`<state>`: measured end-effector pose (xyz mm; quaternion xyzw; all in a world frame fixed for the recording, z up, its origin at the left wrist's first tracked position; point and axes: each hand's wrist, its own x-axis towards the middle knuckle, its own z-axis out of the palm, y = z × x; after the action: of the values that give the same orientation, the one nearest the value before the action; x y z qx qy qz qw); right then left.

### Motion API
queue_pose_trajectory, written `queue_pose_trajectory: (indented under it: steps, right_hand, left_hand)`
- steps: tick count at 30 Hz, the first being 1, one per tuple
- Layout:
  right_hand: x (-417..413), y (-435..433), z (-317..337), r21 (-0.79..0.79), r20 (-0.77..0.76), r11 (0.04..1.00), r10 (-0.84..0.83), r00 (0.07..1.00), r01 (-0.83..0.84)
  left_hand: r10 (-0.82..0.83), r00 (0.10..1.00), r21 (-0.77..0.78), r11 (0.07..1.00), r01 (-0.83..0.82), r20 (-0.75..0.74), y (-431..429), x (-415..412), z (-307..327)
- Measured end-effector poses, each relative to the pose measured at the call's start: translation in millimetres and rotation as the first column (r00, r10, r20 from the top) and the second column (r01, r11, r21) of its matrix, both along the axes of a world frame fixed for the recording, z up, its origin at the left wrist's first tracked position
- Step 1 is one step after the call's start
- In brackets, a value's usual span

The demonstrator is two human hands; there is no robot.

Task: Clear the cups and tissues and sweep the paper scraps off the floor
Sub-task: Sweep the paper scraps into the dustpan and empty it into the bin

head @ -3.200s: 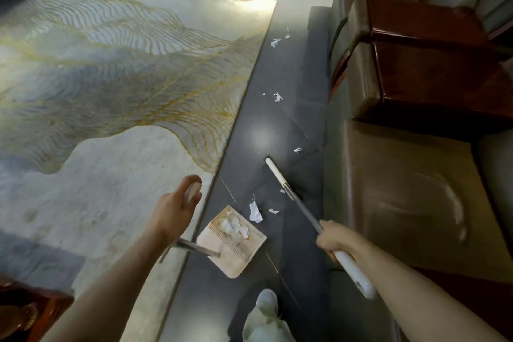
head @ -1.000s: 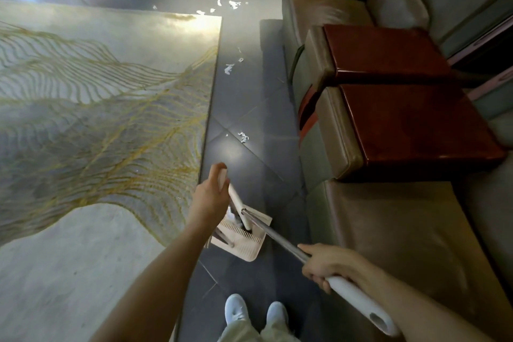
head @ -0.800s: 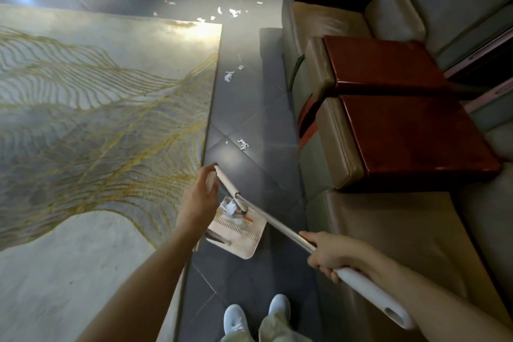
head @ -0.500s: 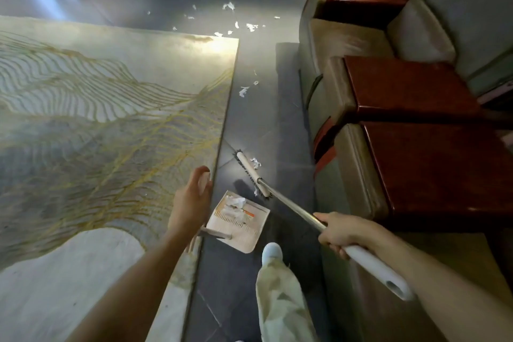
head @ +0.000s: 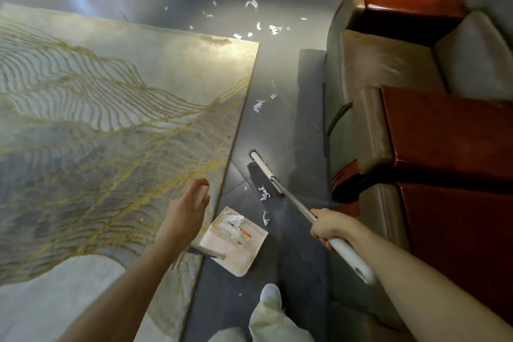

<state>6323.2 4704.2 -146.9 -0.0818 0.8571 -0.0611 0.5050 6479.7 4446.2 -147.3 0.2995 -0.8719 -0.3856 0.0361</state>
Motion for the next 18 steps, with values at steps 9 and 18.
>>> queue_pose_trajectory:
  steps: [9,18]
  right_hand:
    - [53,-17,-9,0.185,0.097,0.943,0.264,0.960,-0.278]
    - [148,2,22,0.054,0.268,0.997,-0.060,0.962,0.047]
  left_hand:
    - [-0.021,0.999,-0.024,1.000,0.020,-0.041,-3,1,3]
    - [-0.046,0.995,-0.032,0.999,0.044,-0.088,-2,19,5]
